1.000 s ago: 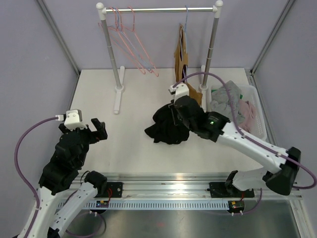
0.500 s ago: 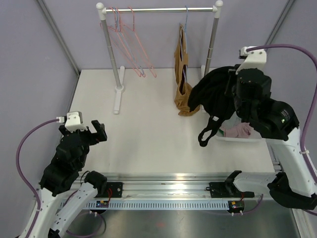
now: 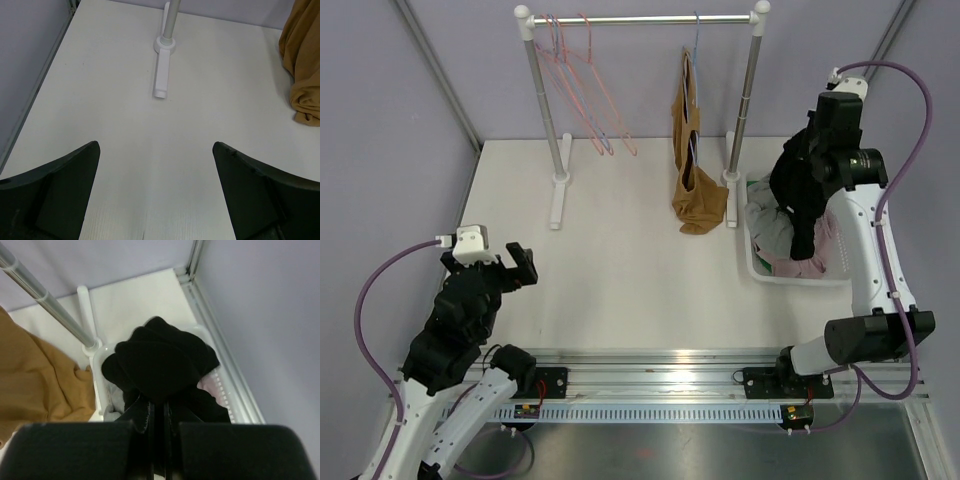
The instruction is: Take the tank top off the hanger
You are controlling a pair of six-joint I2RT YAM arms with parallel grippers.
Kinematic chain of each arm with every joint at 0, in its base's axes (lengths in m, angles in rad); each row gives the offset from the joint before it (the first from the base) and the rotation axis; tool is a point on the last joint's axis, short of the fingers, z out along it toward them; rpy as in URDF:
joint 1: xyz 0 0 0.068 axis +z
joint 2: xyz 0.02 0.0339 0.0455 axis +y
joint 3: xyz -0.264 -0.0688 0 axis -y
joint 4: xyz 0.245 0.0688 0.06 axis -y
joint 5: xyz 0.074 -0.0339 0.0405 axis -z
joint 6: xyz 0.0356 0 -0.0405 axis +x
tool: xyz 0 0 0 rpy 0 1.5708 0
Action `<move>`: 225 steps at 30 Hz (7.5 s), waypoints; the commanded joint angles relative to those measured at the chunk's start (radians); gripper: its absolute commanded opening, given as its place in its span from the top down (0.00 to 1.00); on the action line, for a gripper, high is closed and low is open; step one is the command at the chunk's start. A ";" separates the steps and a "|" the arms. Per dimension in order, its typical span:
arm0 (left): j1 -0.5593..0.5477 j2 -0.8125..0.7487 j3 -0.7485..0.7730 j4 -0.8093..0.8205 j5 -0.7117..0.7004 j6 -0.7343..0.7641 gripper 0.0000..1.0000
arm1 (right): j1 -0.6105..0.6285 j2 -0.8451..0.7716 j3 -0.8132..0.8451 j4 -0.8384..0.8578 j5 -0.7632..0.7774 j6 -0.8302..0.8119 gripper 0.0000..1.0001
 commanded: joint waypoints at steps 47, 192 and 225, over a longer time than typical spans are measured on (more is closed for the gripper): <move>0.001 0.068 0.000 0.084 0.177 0.000 0.01 | 0.264 0.231 0.355 0.045 -0.427 0.111 0.27; -0.367 0.394 -0.105 0.646 0.844 -0.218 1.00 | 0.354 -0.580 -0.967 1.648 -0.817 0.466 1.00; -0.367 0.002 0.021 -0.058 0.027 -0.037 0.01 | 0.146 0.508 0.818 -0.060 -0.454 0.093 1.00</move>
